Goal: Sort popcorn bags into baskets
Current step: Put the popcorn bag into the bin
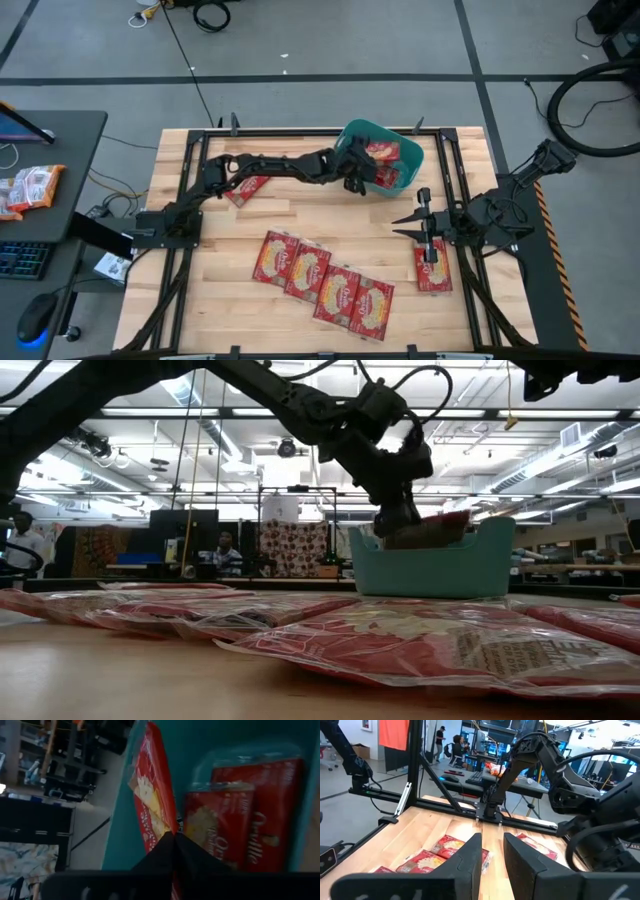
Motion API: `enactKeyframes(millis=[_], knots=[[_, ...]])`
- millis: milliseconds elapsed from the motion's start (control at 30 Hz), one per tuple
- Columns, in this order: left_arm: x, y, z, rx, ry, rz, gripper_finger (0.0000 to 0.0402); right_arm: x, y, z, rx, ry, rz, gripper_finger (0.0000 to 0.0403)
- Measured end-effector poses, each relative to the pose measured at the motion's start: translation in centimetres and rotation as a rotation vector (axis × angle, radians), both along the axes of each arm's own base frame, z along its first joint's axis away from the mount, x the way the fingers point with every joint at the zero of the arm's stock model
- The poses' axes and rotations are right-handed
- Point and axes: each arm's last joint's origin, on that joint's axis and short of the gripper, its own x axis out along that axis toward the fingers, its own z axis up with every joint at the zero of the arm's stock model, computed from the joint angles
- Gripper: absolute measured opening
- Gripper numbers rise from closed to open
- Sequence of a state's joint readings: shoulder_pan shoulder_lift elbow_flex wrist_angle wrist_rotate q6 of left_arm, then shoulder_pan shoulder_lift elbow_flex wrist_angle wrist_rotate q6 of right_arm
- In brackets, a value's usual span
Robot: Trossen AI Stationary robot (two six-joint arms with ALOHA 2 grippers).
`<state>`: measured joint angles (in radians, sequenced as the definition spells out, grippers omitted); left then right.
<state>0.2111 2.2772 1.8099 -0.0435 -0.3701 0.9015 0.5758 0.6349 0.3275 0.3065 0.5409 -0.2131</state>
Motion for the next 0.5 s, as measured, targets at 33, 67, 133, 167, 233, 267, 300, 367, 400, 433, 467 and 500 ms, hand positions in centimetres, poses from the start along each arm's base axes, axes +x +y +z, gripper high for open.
enactKeyframes(millis=[33,67,133,167,233,267,300,367,400,433,467,500], knots=[[0.0,-0.1,-0.1,0.000,0.007,-0.001,0.0034,0.0,0.0,0.0,0.000,0.000,0.000,0.0086],[0.0,-0.1,-0.1,-0.001,0.009,-0.002,0.0048,0.0,0.0,0.0,0.000,0.001,0.000,0.0086],[0.0,-0.4,-0.1,-0.007,0.009,-0.003,0.0079,0.0,0.0,0.0,0.001,0.000,0.000,0.0086],[0.0,-0.6,-0.1,-0.016,0.007,0.001,0.0094,0.0,0.0,0.0,0.002,0.001,0.000,0.0086],[0.1,-1.3,-0.2,-0.027,0.009,0.030,0.0122,0.0,0.0,0.0,0.003,0.001,0.002,0.0086],[0.1,-1.6,0.1,-0.026,0.012,0.054,0.0133,0.0,0.0,0.0,0.003,0.001,0.002,0.0086],[0.2,-2.1,0.5,-0.027,0.013,0.070,0.0142,0.0,0.0,0.0,0.002,0.002,0.002,0.0086],[0.2,-2.9,2.0,-0.060,0.000,0.083,0.0153,0.0,0.0,0.0,0.003,0.001,0.002,0.0086],[0.0,-3.3,2.8,-0.089,0.006,0.087,0.0155,0.0,0.0,0.0,0.002,0.002,0.002,0.0086],[-0.1,-3.7,3.5,-0.125,0.017,0.085,0.0156,0.0,0.0,0.0,0.004,0.000,0.003,0.0086],[-0.1,-4.1,4.2,-0.164,0.019,0.085,0.0155,0.0,0.0,0.0,0.007,0.001,0.002,0.0086],[-0.4,-4.5,4.6,-0.208,0.046,0.088,0.0154,0.0,0.0,0.0,0.007,0.003,0.003,0.0086]])
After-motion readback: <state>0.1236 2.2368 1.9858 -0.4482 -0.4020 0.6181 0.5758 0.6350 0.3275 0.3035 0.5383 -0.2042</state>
